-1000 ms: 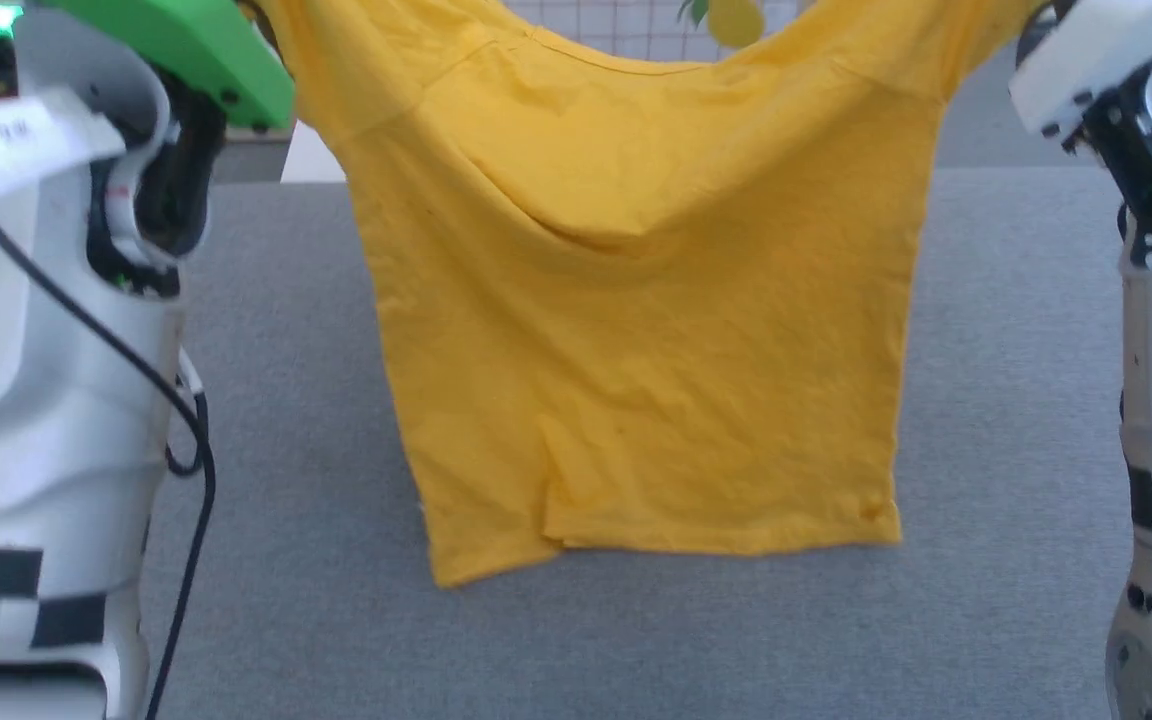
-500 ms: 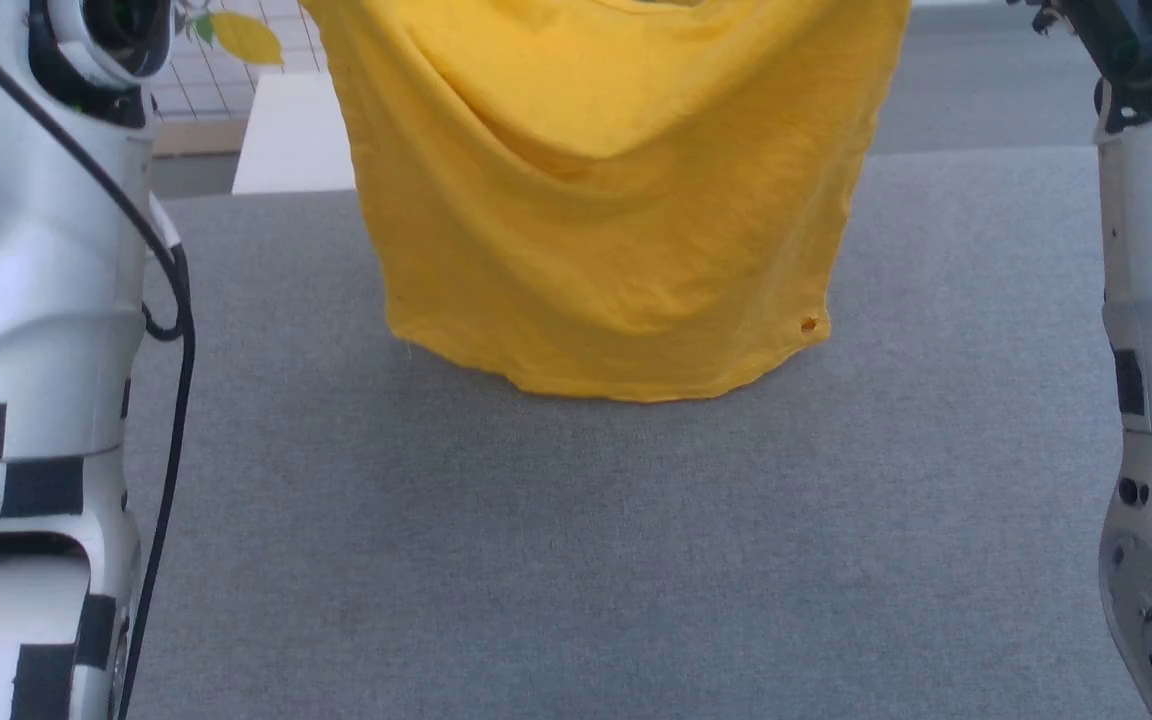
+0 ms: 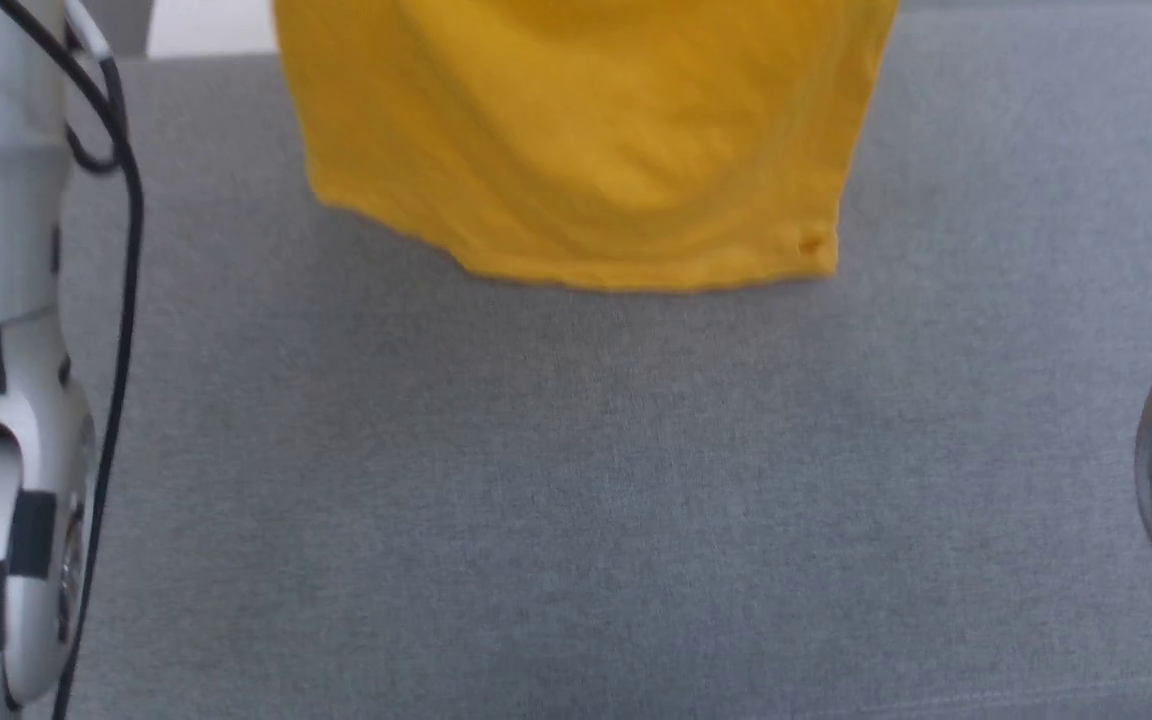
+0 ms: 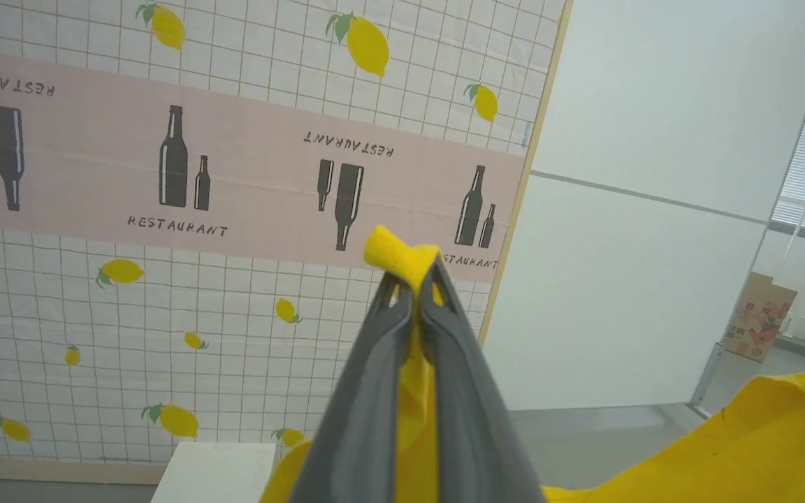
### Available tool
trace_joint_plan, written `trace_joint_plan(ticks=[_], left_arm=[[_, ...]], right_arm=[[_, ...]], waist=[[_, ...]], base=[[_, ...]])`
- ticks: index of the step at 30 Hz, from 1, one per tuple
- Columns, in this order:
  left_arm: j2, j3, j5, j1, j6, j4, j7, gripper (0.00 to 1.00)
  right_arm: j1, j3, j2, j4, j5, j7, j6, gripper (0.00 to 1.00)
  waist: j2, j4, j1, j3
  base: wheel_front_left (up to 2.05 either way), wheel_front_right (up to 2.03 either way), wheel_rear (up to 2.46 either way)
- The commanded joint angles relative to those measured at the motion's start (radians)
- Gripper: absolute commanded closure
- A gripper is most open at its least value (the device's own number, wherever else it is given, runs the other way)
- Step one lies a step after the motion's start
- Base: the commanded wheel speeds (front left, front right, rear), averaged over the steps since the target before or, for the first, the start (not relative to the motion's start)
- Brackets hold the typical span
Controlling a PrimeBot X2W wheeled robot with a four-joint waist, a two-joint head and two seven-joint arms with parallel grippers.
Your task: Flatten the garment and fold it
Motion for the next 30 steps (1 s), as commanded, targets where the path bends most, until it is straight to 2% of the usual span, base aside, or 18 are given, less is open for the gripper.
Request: trace_joint_plan(ticks=[1, 2, 4, 10, 15, 23, 30], left_arm=[[-0.004, -0.001, 0.023, -0.032, 0.003, 0.01, -0.036, 1.0], [-0.024, 0.003, 0.04, -0.075, -0.001, 0.038, -0.142, 1.0], [-0.04, 0.008, 0.039, -0.094, -0.015, 0.061, -0.205, 1.0], [-0.065, 0.032, 0.026, -0.15, -0.053, 0.107, -0.362, 1.0], [-0.058, 0.076, -0.002, -0.179, -0.085, 0.125, -0.47, 1.0], [-0.035, 0.058, -0.026, -0.125, -0.178, 0.152, -0.482, 1.0], [-0.023, 0.017, -0.077, 0.005, -0.233, 0.113, -0.418, 1.0]], right_arm=[[-0.029, -0.013, 0.006, 0.015, -0.033, -0.029, -0.001, 1.0], [-0.086, -0.029, 0.01, 0.053, -0.123, -0.11, -0.001, 1.0], [-0.115, -0.029, 0.011, 0.076, -0.176, -0.162, -0.001, 1.0], [-0.196, -0.038, 0.006, 0.103, -0.323, -0.316, -0.001, 1.0], [-0.24, 0.002, -0.051, 0.112, -0.439, -0.433, -0.001, 1.0], [-0.236, 0.016, -0.094, 0.163, -0.466, -0.5, -0.001, 1.0], [-0.145, 0.084, -0.108, 0.217, -0.367, -0.531, -0.001, 1.0]], waist=[[0.0, -0.018, 0.0, 0.12], [0.0, -0.014, 0.0, 0.165], [0.0, -0.008, 0.0, 0.184], [0.0, 0.034, 0.0, 0.247], [0.0, 0.079, 0.0, 0.295], [0.0, 0.118, 0.0, 0.374], [0.0, 0.137, 0.0, 0.358]], base=[[0.0, 0.0, 0.0], [0.0, 0.0, 0.0], [0.0, 0.0, 0.0], [0.0, 0.0, 0.0], [0.0, 0.0, 0.0], [0.0, 0.0, 0.0], [0.0, 0.0, 0.0]])
